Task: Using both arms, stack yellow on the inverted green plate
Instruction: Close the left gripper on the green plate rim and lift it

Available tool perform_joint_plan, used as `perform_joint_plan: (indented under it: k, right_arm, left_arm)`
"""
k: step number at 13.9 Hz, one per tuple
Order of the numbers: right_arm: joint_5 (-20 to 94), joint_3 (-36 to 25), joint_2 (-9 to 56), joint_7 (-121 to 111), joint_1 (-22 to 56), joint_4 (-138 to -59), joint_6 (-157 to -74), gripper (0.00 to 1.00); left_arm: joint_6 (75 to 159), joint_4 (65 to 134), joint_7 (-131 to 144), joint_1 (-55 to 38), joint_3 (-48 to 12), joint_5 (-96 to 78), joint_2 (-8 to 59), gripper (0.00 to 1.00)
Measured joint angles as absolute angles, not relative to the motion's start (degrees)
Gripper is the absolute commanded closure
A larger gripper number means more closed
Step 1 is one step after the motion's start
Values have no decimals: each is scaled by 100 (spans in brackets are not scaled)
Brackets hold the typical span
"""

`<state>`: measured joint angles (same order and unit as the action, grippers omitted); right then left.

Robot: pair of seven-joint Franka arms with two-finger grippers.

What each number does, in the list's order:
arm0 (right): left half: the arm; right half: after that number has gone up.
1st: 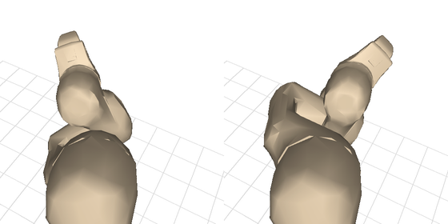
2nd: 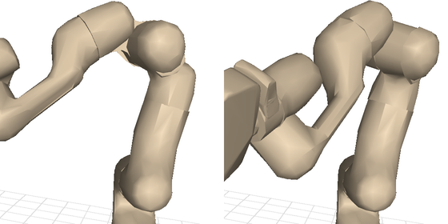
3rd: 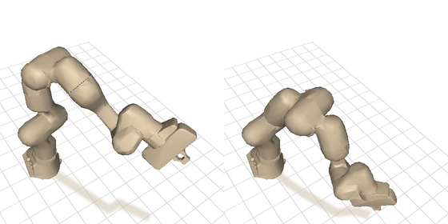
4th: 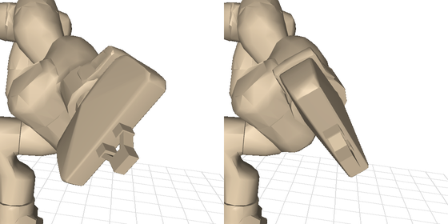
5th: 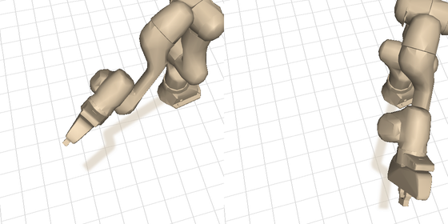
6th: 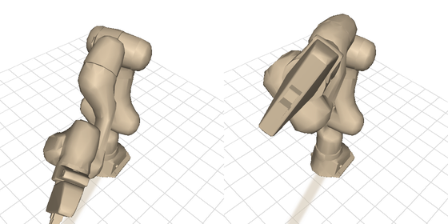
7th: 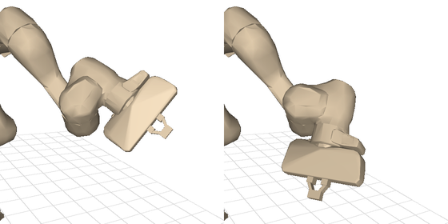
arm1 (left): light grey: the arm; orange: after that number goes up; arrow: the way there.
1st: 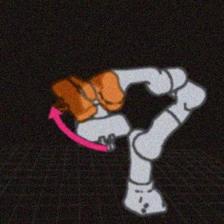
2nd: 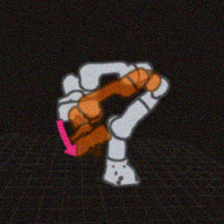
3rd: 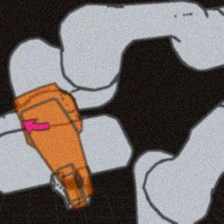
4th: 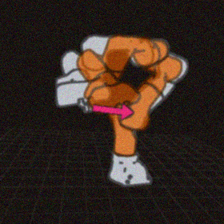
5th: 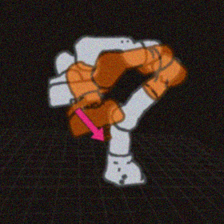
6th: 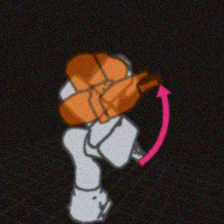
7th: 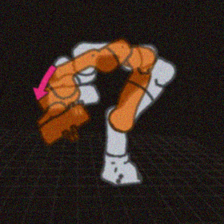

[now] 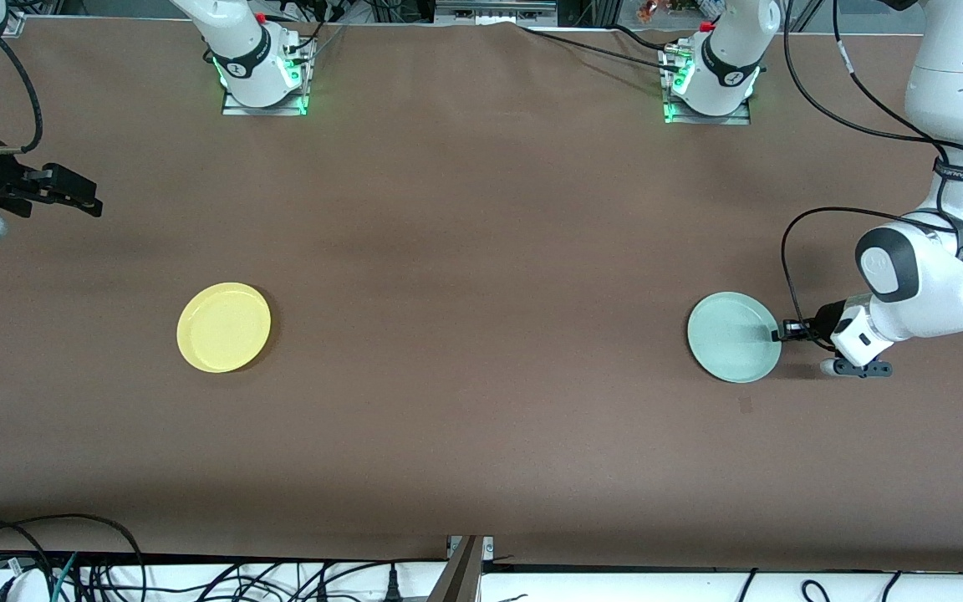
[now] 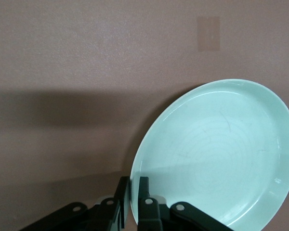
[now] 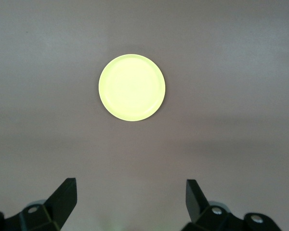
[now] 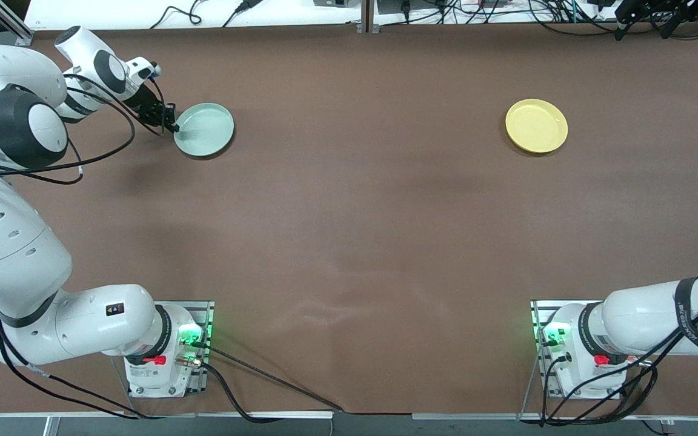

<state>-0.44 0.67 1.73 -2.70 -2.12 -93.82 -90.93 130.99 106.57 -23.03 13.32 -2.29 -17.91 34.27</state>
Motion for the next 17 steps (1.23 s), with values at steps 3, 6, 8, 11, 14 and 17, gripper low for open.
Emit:
perform_joint_plan:
  k: [3,6,8,11,14,17]
  right_arm:
    - [-44,67,173,-270,-212,-9382,-9093,0]
    - [-44,67,173,-270,-212,-9382,-9093,0]
    - [-44,67,173,-270,-212,-9382,-9093,0]
    - [-44,67,173,-270,-212,-9382,-9093,0]
    - [-44,67,173,-270,-212,-9383,-9093,0]
    - [-44,67,173,-270,-212,-9383,-9093,0]
  left_arm:
    - [13099,10659,-2308,1332,-228,-1791,3432,98]
    - [13099,10659,-2317,1330,-231,-1791,3431,100]
    - [13100,10658,-2334,1326,-231,-1791,3429,100]
    - [13149,10598,-2388,1257,-244,-1791,3411,100]
    - [13156,10411,-2388,1047,-258,-1791,3267,100]
    - [13157,10152,-2387,719,-266,-1696,3091,100]
